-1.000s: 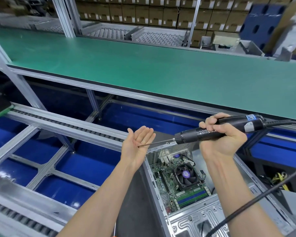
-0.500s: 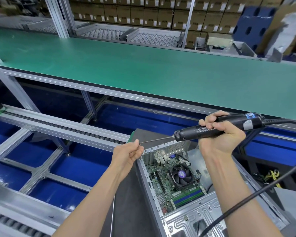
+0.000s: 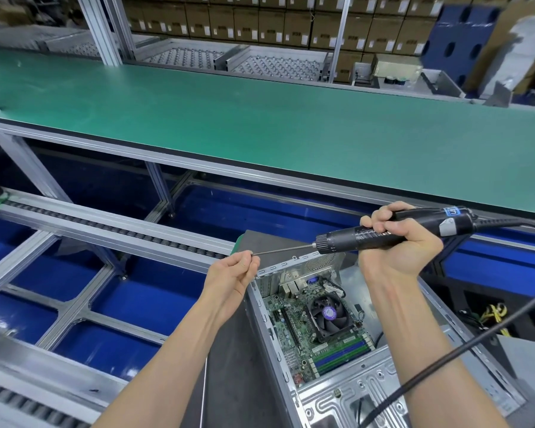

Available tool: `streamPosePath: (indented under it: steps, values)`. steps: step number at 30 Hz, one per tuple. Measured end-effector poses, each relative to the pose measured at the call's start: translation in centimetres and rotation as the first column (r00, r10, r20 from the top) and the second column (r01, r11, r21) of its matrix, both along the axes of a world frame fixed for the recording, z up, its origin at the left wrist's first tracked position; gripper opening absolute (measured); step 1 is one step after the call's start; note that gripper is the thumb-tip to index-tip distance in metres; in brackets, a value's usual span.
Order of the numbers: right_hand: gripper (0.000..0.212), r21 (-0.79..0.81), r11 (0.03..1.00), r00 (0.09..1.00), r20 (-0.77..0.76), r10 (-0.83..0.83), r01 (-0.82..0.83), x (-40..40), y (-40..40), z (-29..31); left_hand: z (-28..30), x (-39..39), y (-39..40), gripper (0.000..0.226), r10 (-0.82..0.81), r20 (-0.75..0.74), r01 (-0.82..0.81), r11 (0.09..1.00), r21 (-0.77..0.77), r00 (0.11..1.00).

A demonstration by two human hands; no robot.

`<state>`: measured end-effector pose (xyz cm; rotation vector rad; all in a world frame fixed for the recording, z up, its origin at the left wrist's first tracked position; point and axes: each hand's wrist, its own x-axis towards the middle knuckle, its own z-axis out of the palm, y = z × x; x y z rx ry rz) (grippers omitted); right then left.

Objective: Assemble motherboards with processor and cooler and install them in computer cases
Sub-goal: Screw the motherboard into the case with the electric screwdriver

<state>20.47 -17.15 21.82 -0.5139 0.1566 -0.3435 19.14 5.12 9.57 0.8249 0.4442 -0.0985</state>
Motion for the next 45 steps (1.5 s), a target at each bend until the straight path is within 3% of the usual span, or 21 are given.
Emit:
streamPosePath:
  steps: [12, 20, 27, 31, 33, 36, 40, 43, 45]
  values:
    - [0.026, 0.057, 0.998, 1.0, -0.014, -0.007, 0.008, 0.2, 0.0, -0.2, 0.1, 0.4, -0.5, 0.015, 0.035, 0.073, -0.034, 0.999, -0.012, 0.997]
    - [0.034, 0.06, 0.998, 1.0, -0.011, -0.019, 0.019, 0.3, 0.1, -0.5, -0.2, 0.5, -0.8, 0.015, 0.045, 0.084, -0.051, 0.996, 0.07, 0.995]
    - [0.027, 0.092, 0.995, 0.999, -0.009, -0.042, 0.043, 0.5, 0.3, 0.1, -0.3, 0.6, -2.0, 0.022, 0.124, 0.091, -0.12, 0.992, -0.05, 0.988]
    - [0.031, 0.001, 1.0, 0.998, 0.054, -0.027, 0.027, 0.4, -0.1, 0.9, -0.6, 0.9, -1.6, 0.02, 0.082, 0.19, -0.117, 0.976, 0.184, 0.978]
    - [0.026, -0.058, 0.998, 0.995, 0.103, -0.006, 0.012, 0.4, -0.4, 1.3, -0.8, 1.1, -0.9, 0.019, 0.032, 0.253, -0.142, 0.891, 0.43, 0.967]
    - [0.025, -0.242, 0.97, 0.985, 0.167, 0.04, 0.001, 0.4, -0.1, 1.4, -1.7, 2.1, -0.3, 0.019, -0.126, 0.149, -0.042, 0.61, 0.792, 0.981]
    - [0.03, -0.476, 0.879, 0.967, 0.221, 0.128, -0.008, 0.4, 2.0, -0.2, -3.2, 3.9, -1.0, 0.026, -0.317, -0.109, 0.208, 0.298, 0.932, 0.942]
    - [0.024, -0.608, 0.792, 0.96, 0.189, 0.208, -0.052, 0.2, 3.9, -2.5, -4.0, 4.4, -1.0, 0.029, -0.336, -0.159, 0.239, 0.21, 0.948, 0.928]
    - [0.024, -0.681, 0.727, 0.953, 0.156, 0.261, -0.088, 0.2, 4.9, -4.1, -4.4, 4.3, -0.7, 0.036, -0.33, -0.151, 0.249, 0.279, 0.927, 0.932]
